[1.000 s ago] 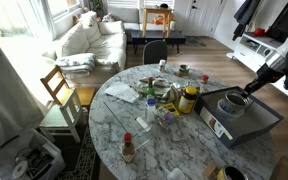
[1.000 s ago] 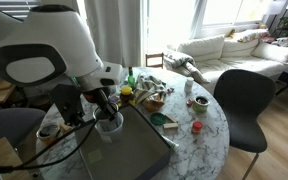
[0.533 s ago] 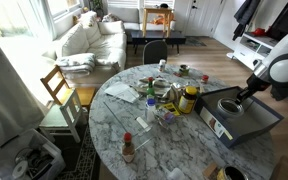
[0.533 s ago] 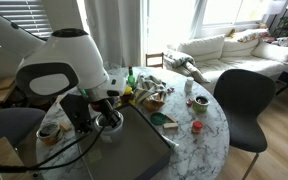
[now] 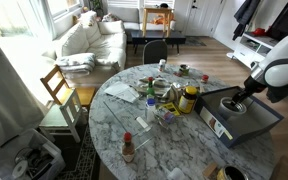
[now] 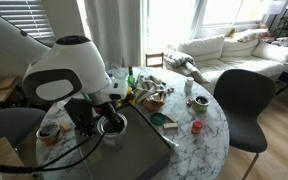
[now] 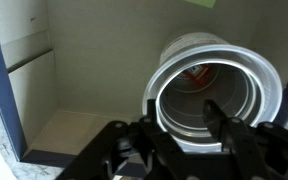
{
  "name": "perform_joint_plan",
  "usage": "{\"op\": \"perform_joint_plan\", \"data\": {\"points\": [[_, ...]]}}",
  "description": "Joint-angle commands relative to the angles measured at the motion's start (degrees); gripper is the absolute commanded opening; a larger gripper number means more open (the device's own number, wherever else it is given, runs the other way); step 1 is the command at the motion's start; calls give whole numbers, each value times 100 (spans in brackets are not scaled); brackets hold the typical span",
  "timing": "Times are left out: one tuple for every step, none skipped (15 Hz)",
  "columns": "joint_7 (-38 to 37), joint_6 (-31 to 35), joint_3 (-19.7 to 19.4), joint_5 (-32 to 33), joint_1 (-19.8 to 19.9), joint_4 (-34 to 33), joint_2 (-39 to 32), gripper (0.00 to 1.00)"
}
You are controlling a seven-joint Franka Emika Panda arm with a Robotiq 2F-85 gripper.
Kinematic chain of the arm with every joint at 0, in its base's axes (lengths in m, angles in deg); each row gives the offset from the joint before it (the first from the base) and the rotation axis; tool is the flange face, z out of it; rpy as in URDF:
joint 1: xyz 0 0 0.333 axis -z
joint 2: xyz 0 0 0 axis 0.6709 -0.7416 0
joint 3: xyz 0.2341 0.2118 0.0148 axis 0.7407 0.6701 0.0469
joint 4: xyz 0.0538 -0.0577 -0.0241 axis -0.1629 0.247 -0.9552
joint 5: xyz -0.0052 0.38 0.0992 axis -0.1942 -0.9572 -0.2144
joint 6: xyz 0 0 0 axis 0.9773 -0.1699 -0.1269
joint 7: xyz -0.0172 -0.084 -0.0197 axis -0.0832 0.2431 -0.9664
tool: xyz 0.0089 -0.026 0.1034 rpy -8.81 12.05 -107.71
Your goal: Pick up the red ketchup sachet from the table and put it in the silver cup, pick up the red ketchup sachet from the table and put it in the clear cup, pick up the silver cup and put it in the clear cup, pick up both the silver and clear cup and put them in the clear storage container
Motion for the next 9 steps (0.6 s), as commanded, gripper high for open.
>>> {"op": "perform_joint_plan", "data": {"points": [[49,247,70,-58,58,45,-85,85],[195,248,73,-255,12,71,-29,92],[283,218,80,-388,-19,85,31,100],[397,173,87,-559,-49,98,92,100],[492,60,97,-722,-68,95,171,100],[615,-2,102,-903,-89,96,240,100],[542,40,104,-797,-41,87,252,100],[387,122,105,-584,34,76,224,100],[43,202,103,-162,178,43,130,100]]}}
